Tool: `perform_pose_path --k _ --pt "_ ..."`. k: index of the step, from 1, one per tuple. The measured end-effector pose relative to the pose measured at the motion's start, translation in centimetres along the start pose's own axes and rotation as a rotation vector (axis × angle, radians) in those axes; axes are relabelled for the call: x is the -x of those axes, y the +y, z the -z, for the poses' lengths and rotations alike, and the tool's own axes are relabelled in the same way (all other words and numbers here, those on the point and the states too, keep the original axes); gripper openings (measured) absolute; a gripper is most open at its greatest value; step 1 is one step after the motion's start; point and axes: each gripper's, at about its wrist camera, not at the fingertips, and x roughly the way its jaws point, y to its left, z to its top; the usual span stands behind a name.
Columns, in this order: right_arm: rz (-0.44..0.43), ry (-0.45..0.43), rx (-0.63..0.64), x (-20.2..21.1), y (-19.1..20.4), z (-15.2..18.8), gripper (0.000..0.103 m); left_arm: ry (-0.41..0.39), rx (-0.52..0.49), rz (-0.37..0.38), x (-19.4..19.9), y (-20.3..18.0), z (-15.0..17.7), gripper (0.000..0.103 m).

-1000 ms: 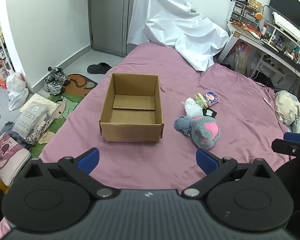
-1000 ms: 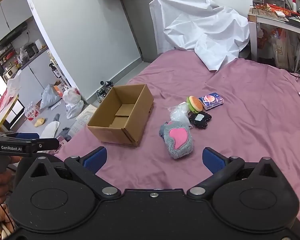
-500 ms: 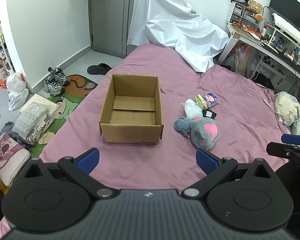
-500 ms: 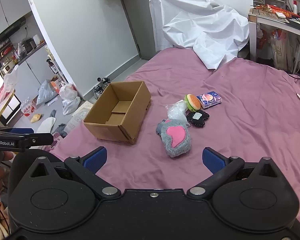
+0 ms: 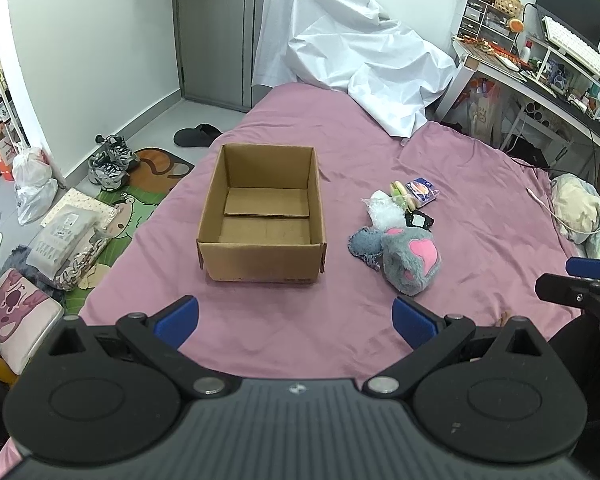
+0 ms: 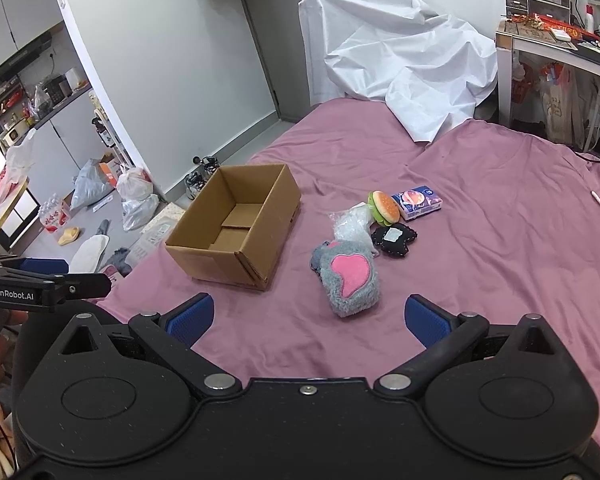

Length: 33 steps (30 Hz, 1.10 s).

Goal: Organize soft objects

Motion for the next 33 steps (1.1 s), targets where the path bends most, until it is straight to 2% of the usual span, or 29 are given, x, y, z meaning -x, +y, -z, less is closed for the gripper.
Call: perform_pose_path --k 33 --pt "-0.004 0.000 -0.014 -0.06 -0.14 0.03 0.103 -0.001 -0.005 -0.002 -0.06 -0.27 0.15 0.102"
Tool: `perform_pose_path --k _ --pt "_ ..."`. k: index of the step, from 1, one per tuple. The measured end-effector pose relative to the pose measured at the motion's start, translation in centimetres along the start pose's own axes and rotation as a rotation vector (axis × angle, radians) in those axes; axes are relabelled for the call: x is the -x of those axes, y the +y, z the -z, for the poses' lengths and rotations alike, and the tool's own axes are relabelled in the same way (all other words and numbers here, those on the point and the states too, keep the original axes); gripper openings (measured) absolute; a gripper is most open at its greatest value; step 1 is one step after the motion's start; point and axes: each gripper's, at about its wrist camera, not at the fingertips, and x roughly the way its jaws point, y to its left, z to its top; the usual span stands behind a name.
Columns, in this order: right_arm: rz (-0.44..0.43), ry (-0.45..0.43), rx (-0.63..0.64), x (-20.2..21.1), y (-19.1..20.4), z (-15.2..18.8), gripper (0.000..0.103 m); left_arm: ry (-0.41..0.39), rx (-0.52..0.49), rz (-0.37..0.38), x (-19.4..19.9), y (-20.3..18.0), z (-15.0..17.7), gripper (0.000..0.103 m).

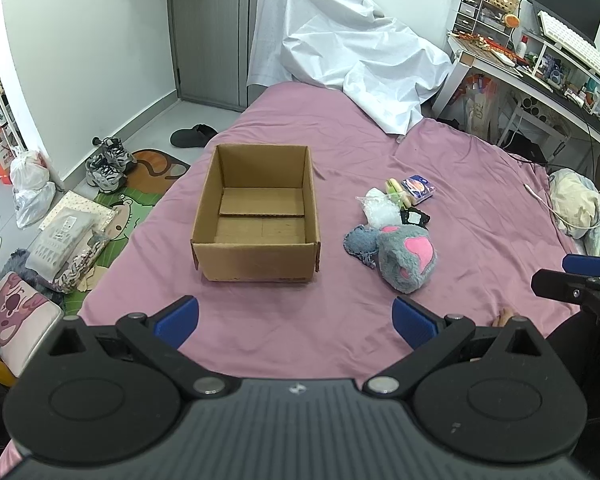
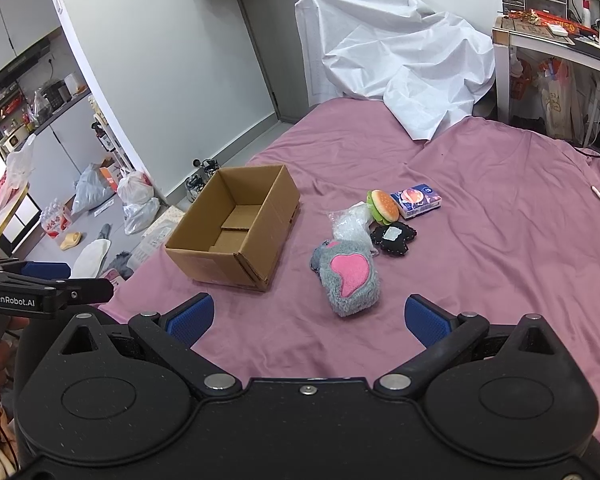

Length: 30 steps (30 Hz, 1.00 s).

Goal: Organize soft objects

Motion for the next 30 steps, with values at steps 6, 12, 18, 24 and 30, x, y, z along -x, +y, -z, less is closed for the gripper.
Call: perform_pose_path --k 6,12,18,24,30 --pt "-0.001 0.001 -0.001 -0.1 0.0 0.0 0.103 0.001 0.008 0.001 -0.1 -0.3 0.0 0.102" --pt "0.021 0.021 -0.011 -0.5 -0.3 -0.3 0.103 0.007 -0.001 0.004 -0.8 -0.8 -0.1 0.102" --pt "0.011 0.014 -0.019 -1.3 -0.6 -0.8 0.103 0.015 -0.001 0.004 -1.8 -1.4 -0.8 0.102" --pt "0.006 0.016 -0.033 -2.3 -1.4 -1.5 0.103 0.021 0.001 0.001 -3.0 -2.0 -1.4 0.102" --pt "0.010 0.027 -0.055 -3.5 -2.5 -2.1 0.103 0.029 0.004 0.002 -4.2 -2.6 -1.8 0.102"
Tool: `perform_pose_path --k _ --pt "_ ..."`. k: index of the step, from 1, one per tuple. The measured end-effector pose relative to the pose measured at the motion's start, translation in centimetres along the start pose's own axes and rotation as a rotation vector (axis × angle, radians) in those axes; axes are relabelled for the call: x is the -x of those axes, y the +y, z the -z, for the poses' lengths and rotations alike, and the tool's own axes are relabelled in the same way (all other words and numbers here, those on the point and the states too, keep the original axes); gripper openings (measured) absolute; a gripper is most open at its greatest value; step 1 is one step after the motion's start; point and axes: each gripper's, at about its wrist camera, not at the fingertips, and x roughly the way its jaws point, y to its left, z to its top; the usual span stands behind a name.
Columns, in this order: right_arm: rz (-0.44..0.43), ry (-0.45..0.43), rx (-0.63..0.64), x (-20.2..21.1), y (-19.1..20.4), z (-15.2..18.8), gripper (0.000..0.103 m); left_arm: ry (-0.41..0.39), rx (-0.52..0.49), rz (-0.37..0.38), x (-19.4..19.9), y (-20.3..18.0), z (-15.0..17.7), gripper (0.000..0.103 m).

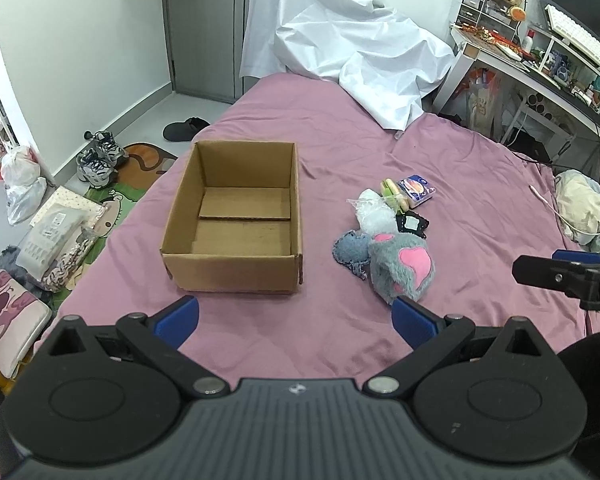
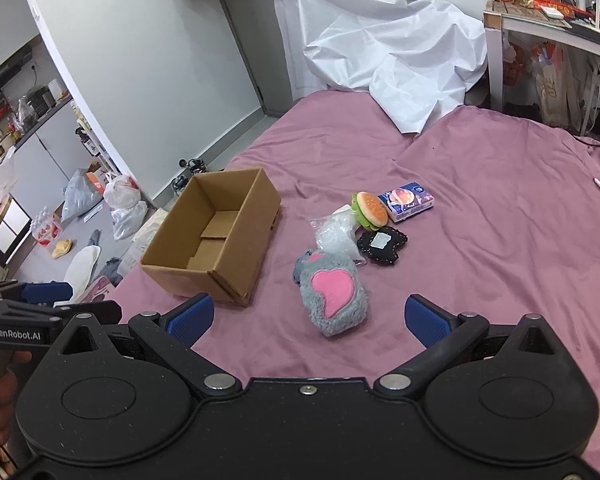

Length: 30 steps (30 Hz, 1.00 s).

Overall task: Organize soft objects
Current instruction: 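Lower the right gripper onto the grey heart plush and close on it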

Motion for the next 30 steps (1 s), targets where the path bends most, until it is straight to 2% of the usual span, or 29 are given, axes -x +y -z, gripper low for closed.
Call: perform_pose_path --k 11,18,20,25,28,30 --pt "0.006 0.023 -0.071 -2.4 -2.4 -1.9 0.100 0.028 0.017 -0.001 -2.8 -1.0 -1.1 0.100" --pt "-0.004 0.033 -0.110 -3.8 -3.8 -3.3 0.097 0.020 0.050 -0.007 -4.0 -1.5 -2.1 0.100" --pt "-0.008 0.037 -0.116 -4.2 -4.1 -3.7 0.092 0.018 0.057 -0.003 -4.3 -1.7 -2.3 0.099" --pt "-0.027 0.044 -0.143 -5.2 -4.7 -4.5 0.089 0.019 0.058 0.005 -5.4 -2.6 -2.7 0.092" --pt "-0.053 0.055 -0.154 -6.4 -4.9 -4.3 0.089 0.026 0.069 0.007 -6.3 -2.8 -2.8 0.084" --pt "-0.067 0.074 -0.147 -7.3 -4.8 -3.9 0.079 0.034 0.080 0.005 -7.1 -2.9 -2.8 0.074"
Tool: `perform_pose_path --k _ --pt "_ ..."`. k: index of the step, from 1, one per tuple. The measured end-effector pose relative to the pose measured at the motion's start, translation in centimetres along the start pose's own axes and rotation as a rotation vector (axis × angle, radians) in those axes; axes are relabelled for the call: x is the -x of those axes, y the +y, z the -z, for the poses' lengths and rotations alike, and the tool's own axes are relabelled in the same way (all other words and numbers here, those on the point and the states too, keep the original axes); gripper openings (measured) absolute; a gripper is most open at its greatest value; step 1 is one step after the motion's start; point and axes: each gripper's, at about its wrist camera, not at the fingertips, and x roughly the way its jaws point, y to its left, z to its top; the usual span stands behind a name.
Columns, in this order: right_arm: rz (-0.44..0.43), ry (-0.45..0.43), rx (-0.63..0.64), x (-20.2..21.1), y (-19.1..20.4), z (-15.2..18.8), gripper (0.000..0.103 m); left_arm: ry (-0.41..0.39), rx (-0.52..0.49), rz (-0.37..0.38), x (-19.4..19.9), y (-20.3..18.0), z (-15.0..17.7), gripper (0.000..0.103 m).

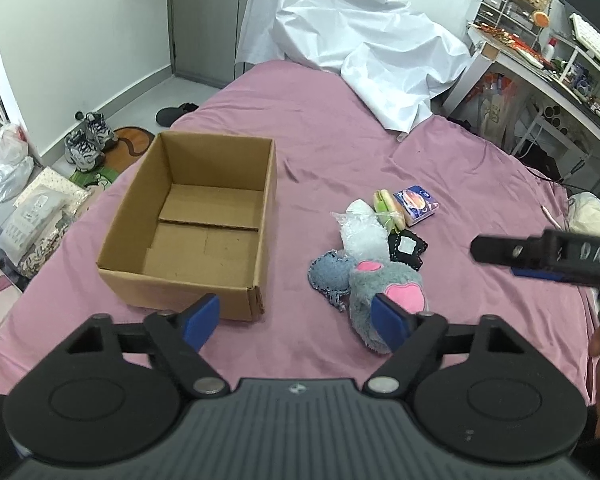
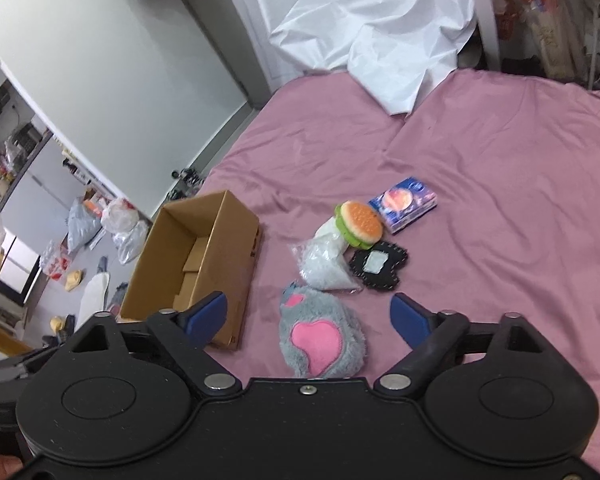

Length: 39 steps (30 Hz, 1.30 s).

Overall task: Organize soft objects
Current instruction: 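Lower the right gripper onto the grey heart plush and close on it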

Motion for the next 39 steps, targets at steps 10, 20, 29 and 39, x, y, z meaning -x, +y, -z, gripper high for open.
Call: perform_pose_path --k 10,20,29,39 --pt "-0.074 0.117 0.006 -3.8 -0.4 0.6 0.049 0.062 0.089 0.006 -3.7 0.6 0.5 0.054" --pt "-0.132 0.237 -0.026 -7.9 -0.4 0.3 0.045 0.102 0.123 0.013 -6.5 0.4 0.6 0.052" --pt "-0.136 0.265 -0.076 -9.1 -1.8 0.3 0.044 0.128 0.130 0.024 -8.5 -0.3 0.7 0.052" --pt "-0.003 0.225 -0.054 -9.0 -3.2 -0.1 0.045 0.154 0.135 0.068 -10.5 -2.2 0.9 0.052"
